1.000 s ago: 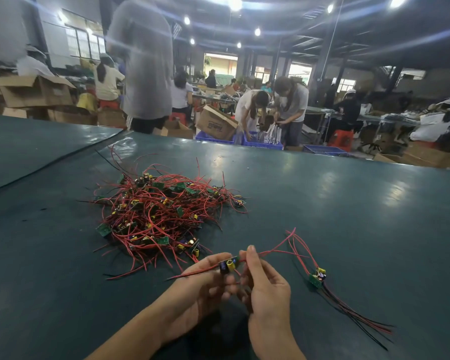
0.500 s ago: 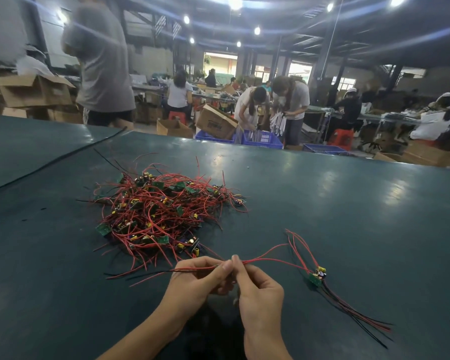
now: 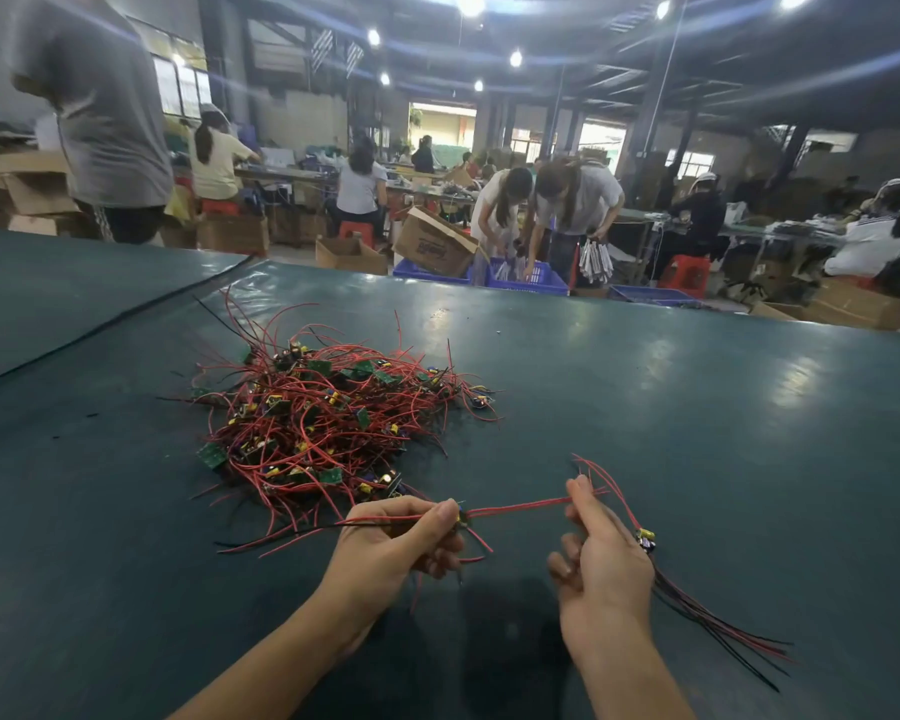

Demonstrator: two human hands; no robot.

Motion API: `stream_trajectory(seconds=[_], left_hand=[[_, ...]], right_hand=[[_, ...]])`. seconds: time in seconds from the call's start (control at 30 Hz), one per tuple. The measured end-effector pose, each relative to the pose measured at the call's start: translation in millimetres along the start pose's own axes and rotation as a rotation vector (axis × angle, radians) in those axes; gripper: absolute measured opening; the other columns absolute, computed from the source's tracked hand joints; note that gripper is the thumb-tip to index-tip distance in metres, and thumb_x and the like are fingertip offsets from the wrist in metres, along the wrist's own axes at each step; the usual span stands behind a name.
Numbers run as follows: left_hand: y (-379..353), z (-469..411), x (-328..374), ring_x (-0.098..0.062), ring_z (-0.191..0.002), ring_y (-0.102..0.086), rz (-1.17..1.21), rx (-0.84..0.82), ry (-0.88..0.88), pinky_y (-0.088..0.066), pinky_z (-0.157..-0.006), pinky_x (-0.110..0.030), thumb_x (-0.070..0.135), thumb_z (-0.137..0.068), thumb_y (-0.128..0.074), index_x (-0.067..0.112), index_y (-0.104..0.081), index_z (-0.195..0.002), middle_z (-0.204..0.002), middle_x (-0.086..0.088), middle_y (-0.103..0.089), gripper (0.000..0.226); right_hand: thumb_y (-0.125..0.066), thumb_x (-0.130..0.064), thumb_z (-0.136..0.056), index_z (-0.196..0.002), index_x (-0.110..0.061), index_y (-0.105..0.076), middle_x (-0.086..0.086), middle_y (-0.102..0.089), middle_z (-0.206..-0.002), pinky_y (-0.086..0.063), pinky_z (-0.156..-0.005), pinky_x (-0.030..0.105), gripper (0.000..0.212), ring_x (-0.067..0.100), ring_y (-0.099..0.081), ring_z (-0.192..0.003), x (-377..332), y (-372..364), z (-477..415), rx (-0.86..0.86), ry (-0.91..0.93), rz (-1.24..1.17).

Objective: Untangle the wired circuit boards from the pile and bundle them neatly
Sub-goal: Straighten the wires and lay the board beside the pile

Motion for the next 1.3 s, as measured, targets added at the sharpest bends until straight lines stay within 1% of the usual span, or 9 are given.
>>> stream_trajectory(seconds=[0.17,0.23,0.3,0.5,0.7,0.8,0.93,1.17,1.3], left_hand=[[1.4,0.8,-1.7,-0.021,-0.058,-0.062,0.012,-0.002,-0.002,-0.052,-0.054,-0.025,0.035,-0.067,-0.075,0.008,-0.076,-0.073,-0.068,-0.018,-0.069,0.028],[0.2,1.6,-3.7,-0.024,-0.064,-0.065,-0.061,-0.03,-0.001,-0.056,-0.061,-0.028,0.037,-0.067,-0.076,0.009,-0.076,-0.077,-0.073,-0.018,-0.071,0.03],[0.6,1.6,-5.5,-0.027,-0.07,-0.067,-0.121,-0.049,0.013,-0.057,-0.069,-0.034,0.037,-0.068,-0.076,0.01,-0.077,-0.08,-0.079,-0.02,-0.072,0.03],[7.9,-1.4,-0.9,-0.02,-0.055,-0.063,-0.049,-0.065,0.029,-0.05,-0.052,-0.023,0.033,-0.067,-0.074,0.009,-0.075,-0.071,-0.068,-0.017,-0.07,0.025],[-0.3,0.5,-5.1,-0.02,-0.056,-0.064,0.007,-0.071,-0.008,-0.05,-0.052,-0.023,0.035,-0.068,-0.074,0.009,-0.075,-0.073,-0.068,-0.018,-0.069,0.027],[3.5,-1.1,-7.2,-0.019,-0.057,-0.063,0.035,-0.011,-0.018,-0.051,-0.054,-0.023,0.035,-0.065,-0.074,0.009,-0.076,-0.073,-0.067,-0.015,-0.069,0.028],[1.1,-0.8,-8.5,-0.018,-0.066,-0.067,-0.133,-0.084,-0.062,-0.055,-0.062,-0.025,0.034,-0.071,-0.074,0.017,-0.077,-0.081,-0.073,-0.009,-0.073,0.02],[8.2,3.2,-12.3,-0.004,-0.072,-0.066,-0.632,-0.198,-0.271,-0.053,-0.068,-0.022,0.024,-0.08,-0.076,0.023,-0.072,-0.1,-0.082,0.006,-0.072,0.021],[20.9,0.2,-3.8,-0.001,-0.088,-0.06,-1.016,-0.025,-0.541,-0.047,-0.078,-0.021,0.021,-0.082,-0.072,0.022,-0.072,-0.099,-0.091,0.016,-0.066,0.017]], right_hand=[[-0.077,-0.042,-0.069,-0.059,-0.023,-0.074,-0.01,-0.05,-0.046,-0.03,-0.035,0.016,0.022,0.004,-0.035,-0.035,29.8,-16.6,25.5,-0.213,0.012,0.226],[-0.074,-0.037,-0.074,-0.068,-0.023,-0.078,-0.001,-0.069,-0.059,-0.054,-0.053,0.025,0.016,0.012,-0.063,-0.052,44.2,-26.7,38.6,-0.337,0.021,0.273],[-0.068,-0.03,-0.086,-0.071,-0.022,-0.08,0.006,-0.075,-0.071,-0.059,-0.068,0.033,0.02,0.02,-0.072,-0.069,51.7,-30.5,41.7,-0.344,0.029,0.302],[-0.065,-0.028,-0.09,-0.078,-0.012,-0.077,-0.01,-0.046,-0.053,-0.022,-0.032,0.014,0.024,0.001,-0.027,-0.033,18.4,-4.7,2.3,-0.061,0.01,0.142],[-0.067,-0.038,-0.087,-0.076,-0.014,-0.074,-0.012,-0.047,-0.05,-0.023,-0.033,0.016,0.028,0.003,-0.026,-0.036,8.7,-1.1,3.4,-0.051,0.05,0.146],[-0.071,-0.035,-0.083,-0.062,-0.015,-0.071,-0.01,-0.051,-0.047,-0.029,-0.035,0.016,0.029,0.003,-0.036,-0.039,27.9,-15.4,25.0,-0.219,0.054,0.329],[-0.063,-0.015,-0.091,-0.067,-0.013,-0.076,0.008,-0.072,-0.066,-0.056,-0.051,0.027,0.027,0.012,-0.064,-0.056,41.2,-30.9,45.1,-0.349,0.114,0.298],[-0.049,-0.025,-0.1,-0.08,-0.015,-0.066,-0.004,-0.062,-0.057,-0.049,-0.039,0.023,0.028,0.005,-0.057,-0.044,-4.3,-4.9,9.0,-0.114,0.149,0.077],[-0.044,-0.033,-0.101,-0.08,-0.02,-0.068,-0.01,-0.052,-0.053,-0.041,-0.045,0.023,0.034,0.002,-0.044,-0.041,-35.9,19.9,-13.0,-0.042,0.427,0.517]])
Point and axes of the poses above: each hand's wrist, its own z-axis away from the middle knuckle, its own y-axis out of the back of the hand, x = y × z, the point moved 3 cm from there along -z, towards the middle knuckle
